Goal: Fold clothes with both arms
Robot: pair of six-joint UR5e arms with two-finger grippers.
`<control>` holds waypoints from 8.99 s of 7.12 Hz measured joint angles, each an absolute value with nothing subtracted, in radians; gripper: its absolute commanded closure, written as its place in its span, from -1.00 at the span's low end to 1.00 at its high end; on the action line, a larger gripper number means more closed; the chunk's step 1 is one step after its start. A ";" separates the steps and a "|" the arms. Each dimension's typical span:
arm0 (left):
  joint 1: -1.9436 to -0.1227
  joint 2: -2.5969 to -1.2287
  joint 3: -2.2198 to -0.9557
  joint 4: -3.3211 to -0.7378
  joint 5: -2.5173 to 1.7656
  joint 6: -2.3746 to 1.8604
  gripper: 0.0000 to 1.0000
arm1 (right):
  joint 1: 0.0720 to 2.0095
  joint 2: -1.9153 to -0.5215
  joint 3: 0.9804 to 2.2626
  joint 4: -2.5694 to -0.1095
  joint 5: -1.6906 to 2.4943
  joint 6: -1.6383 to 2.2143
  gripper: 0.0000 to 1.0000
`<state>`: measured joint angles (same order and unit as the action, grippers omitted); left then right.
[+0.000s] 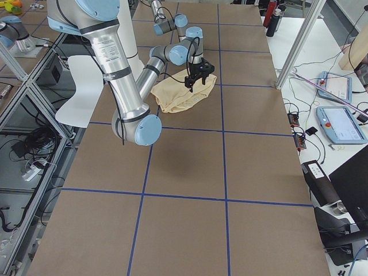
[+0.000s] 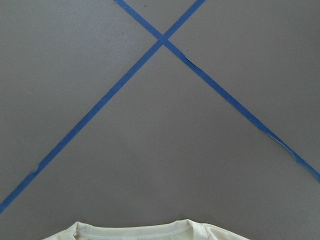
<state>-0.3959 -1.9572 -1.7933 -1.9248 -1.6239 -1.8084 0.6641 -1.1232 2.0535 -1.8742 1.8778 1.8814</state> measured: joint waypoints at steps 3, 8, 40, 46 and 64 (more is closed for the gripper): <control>-0.394 -1.963 -1.787 -1.921 -1.617 -1.804 0.33 | 0.664 -1.124 2.032 -1.873 1.878 1.877 -1.00; -0.388 -1.967 -1.772 -1.921 -1.618 -1.805 0.32 | 0.664 -1.124 1.990 -1.811 1.877 1.883 -1.00; -0.788 -1.984 -1.614 -2.277 -1.758 -1.305 -0.14 | 0.486 -1.002 1.825 -1.484 1.675 2.169 -0.93; -0.787 -1.988 -1.646 -2.230 -1.756 -1.314 -0.15 | 0.220 -0.973 1.757 -1.482 1.408 2.523 -0.75; -0.601 -1.961 -1.879 -2.102 -1.823 -1.785 -1.00 | 0.226 -1.070 1.906 -1.577 1.454 2.511 1.00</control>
<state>-0.6008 -1.9608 -1.8787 -2.1017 -1.8233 -1.7847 0.2264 -1.0698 1.9064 -1.5770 1.4543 2.5111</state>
